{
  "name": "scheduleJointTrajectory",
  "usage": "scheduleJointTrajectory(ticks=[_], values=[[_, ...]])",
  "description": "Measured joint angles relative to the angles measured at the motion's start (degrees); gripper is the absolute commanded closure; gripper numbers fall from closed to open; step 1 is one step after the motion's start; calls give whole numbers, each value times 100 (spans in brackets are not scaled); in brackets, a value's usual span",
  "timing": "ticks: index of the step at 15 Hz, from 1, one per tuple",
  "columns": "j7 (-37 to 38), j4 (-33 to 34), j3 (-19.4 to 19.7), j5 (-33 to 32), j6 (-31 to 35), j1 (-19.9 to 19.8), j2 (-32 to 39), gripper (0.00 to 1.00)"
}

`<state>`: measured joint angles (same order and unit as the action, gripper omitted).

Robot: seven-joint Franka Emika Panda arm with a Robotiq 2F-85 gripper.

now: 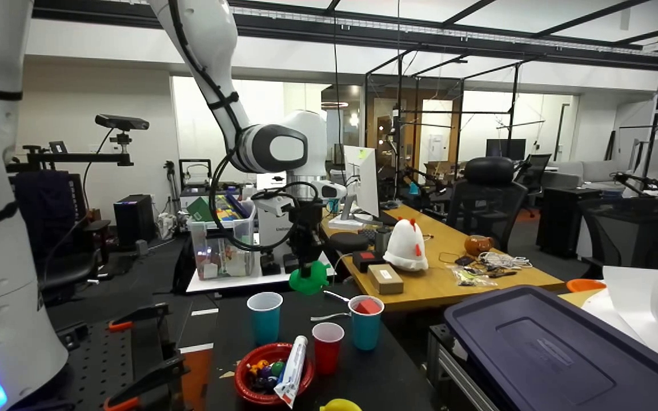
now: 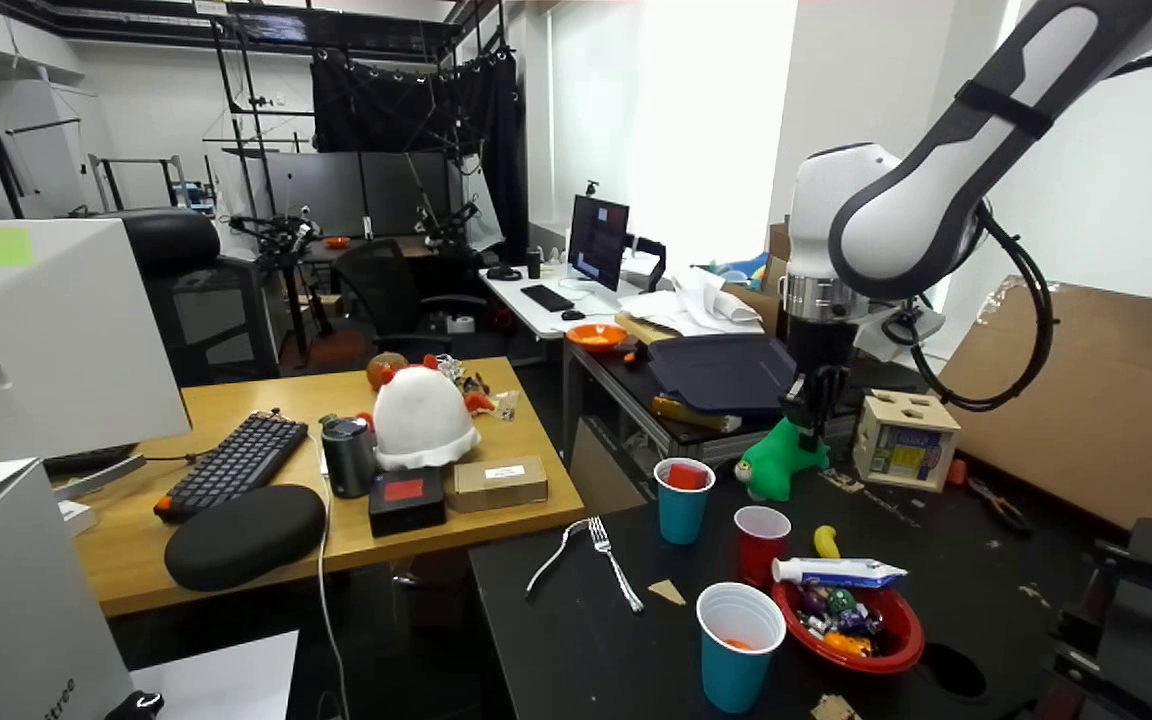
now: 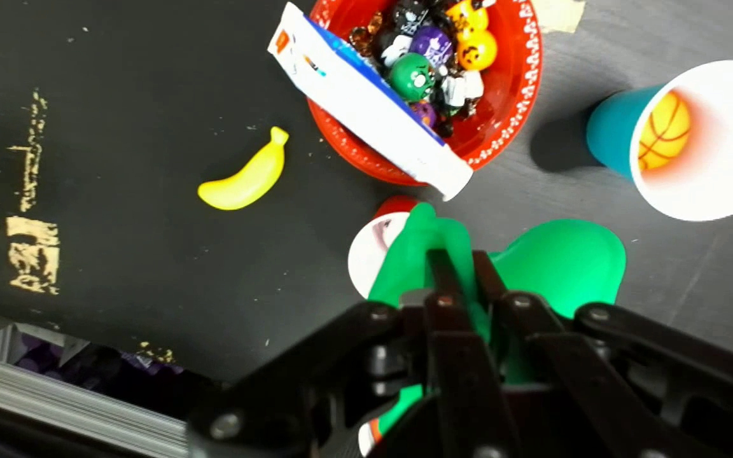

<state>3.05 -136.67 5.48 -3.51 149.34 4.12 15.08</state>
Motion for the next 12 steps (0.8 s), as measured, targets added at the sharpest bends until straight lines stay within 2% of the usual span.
scheduleJointTrajectory(ticks=[5,12], values=[[-187,149,-510,330,-253,-132,130,98],[-417,206,-835,757,-540,-169,298,98]])
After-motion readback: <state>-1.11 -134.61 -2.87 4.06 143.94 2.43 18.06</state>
